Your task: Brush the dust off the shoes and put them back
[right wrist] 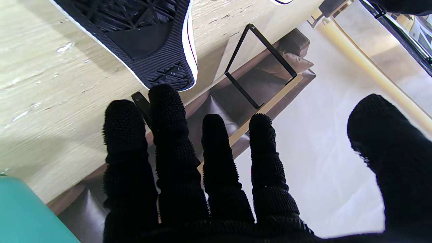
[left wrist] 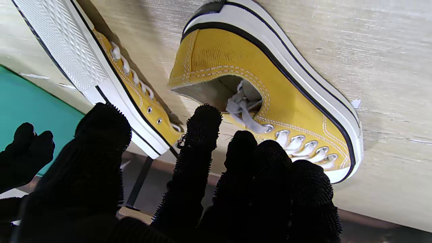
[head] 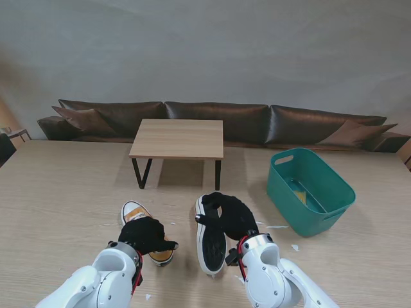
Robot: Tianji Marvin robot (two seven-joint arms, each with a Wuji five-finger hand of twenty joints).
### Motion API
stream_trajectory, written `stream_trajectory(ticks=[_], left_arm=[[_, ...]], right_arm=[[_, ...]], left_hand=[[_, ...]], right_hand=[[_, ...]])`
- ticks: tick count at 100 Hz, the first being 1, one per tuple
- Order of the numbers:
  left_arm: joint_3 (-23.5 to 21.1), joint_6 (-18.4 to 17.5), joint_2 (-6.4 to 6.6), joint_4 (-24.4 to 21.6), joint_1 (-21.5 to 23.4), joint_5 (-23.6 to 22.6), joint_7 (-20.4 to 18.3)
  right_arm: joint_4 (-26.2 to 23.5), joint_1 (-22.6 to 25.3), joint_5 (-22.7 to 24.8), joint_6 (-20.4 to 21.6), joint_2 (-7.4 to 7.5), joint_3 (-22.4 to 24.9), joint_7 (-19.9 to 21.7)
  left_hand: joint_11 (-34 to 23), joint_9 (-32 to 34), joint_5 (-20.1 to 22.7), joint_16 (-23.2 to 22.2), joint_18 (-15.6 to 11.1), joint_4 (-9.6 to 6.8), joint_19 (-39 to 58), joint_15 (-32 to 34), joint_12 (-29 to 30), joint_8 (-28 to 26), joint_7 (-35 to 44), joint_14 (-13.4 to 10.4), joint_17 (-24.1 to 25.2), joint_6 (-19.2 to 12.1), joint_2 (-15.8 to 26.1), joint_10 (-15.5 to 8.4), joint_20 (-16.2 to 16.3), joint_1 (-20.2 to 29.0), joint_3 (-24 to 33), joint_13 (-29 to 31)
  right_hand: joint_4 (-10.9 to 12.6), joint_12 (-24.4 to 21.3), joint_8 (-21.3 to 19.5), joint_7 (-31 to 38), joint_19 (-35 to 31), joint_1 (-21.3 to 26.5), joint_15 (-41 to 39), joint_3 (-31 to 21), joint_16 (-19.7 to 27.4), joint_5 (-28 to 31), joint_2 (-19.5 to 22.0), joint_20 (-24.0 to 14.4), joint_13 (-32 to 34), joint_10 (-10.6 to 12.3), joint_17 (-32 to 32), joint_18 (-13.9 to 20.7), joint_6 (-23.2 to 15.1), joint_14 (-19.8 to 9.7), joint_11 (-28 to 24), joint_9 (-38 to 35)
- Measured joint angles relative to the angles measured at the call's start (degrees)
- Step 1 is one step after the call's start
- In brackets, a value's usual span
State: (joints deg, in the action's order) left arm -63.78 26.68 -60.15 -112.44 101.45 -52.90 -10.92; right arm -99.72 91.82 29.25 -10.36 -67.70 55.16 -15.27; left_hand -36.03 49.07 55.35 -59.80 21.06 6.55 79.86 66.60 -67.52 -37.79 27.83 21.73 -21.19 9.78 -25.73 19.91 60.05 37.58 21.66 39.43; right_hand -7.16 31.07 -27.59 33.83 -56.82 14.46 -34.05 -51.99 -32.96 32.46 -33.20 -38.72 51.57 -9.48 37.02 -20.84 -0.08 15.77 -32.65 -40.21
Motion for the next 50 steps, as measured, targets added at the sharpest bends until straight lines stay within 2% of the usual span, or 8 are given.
stream_trajectory(ticks=[19,44,50], left_arm=[[1.9,2.9,-0.02,0.6,-0.6,-0.7,0.2],[3.6,5.1,-0.05,2.1,-0.6,-3.6,0.4],[3.9,5.3,-0.04,2.3,-0.6,-3.9,0.5]], right_arm=[[0.0,0.1,-0.2,-0.1,0.01,0.0,0.2],[0.0,0.2,-0.5,-0.2,0.02,0.2,0.5],[0.0,0.3,-0.6,-0.3,0.02,0.2,0.6]], left_hand=[[-0.1,0.0,0.0,0.1,0.0,0.00,0.0,0.0,0.0,0.1,-0.3,0.0,-0.1,0.0,0.0,0.0,-0.6,0.0,1.8,0.1],[-0.1,0.0,-0.1,0.7,0.0,0.00,0.0,0.0,-0.3,3.9,-5.6,0.0,-0.1,-0.5,-0.1,-0.2,-0.7,0.0,4.0,0.0],[-0.6,0.0,-0.3,0.7,0.0,0.00,0.0,0.0,-0.8,4.2,-6.1,0.0,-0.1,-0.8,-2.3,-0.3,-0.7,0.0,4.9,0.0]], right_hand=[[0.0,0.0,0.0,0.0,0.0,0.0,-0.1,0.0,0.0,0.0,0.0,0.0,0.0,0.0,0.0,0.0,0.1,0.0,0.0,0.0],[0.0,0.0,0.0,0.0,0.0,0.0,-0.2,0.0,0.0,0.0,0.0,0.0,0.0,0.0,0.0,0.0,0.5,0.0,0.0,0.0],[0.0,0.0,0.0,0.0,0.0,0.0,-0.2,0.0,0.0,0.0,0.0,0.0,0.0,0.0,0.0,0.0,0.5,0.0,0.0,0.0]])
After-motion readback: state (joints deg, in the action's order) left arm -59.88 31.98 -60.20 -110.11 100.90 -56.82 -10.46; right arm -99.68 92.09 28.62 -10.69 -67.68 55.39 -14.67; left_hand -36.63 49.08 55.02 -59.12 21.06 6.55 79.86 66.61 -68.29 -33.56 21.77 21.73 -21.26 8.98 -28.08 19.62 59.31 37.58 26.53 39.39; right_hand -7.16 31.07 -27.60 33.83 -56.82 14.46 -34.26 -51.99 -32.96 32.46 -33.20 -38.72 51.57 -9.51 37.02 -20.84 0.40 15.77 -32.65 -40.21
